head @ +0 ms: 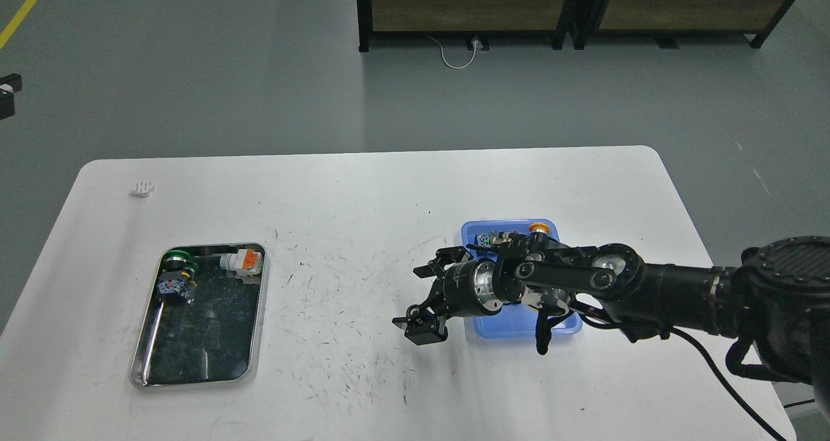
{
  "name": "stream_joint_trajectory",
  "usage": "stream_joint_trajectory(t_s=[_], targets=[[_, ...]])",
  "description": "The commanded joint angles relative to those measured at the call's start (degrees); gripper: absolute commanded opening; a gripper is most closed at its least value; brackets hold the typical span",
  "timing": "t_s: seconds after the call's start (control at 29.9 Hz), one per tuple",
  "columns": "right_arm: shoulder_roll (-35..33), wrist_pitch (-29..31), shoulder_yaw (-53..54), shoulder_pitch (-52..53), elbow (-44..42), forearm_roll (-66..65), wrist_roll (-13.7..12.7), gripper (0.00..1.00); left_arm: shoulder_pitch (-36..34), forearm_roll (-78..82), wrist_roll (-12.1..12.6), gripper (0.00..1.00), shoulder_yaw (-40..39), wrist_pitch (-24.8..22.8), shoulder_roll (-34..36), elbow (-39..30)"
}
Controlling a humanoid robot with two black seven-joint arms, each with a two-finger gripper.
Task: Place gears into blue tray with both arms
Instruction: 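Reach the right gripper to the second black gear and grasp it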
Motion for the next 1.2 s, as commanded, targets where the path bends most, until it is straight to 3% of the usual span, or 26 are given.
stream_joint_trajectory(t_s=[0.0,0.3,0.67,1.17], targets=[[1.5,-1.0,0.1,-1.3,-1.8,-0.1,0.0,0.97,-0.1,0.0,-0.1,0.98,0.0,-0.1,0.4,0.0],[2.4,-1.7,0.6,-3.5,-3.7,-0.4,0.0,0.93,-0.1,0.0,-0.1,0.98,0.0,-0.4,0.7,0.0],[2.3,-1.6,0.5,-3.9,-3.8,-0.8,0.3,0.78,-0.3,0.0,0.0,0.98,0.0,-0.4,0.8,0.0],[1.7,-1.6,0.7,-6.0,-3.8,-2.0,0.3,0.66,-0.8,0.1,0.4,0.98,-0.2,-0.4,0.8,0.1]])
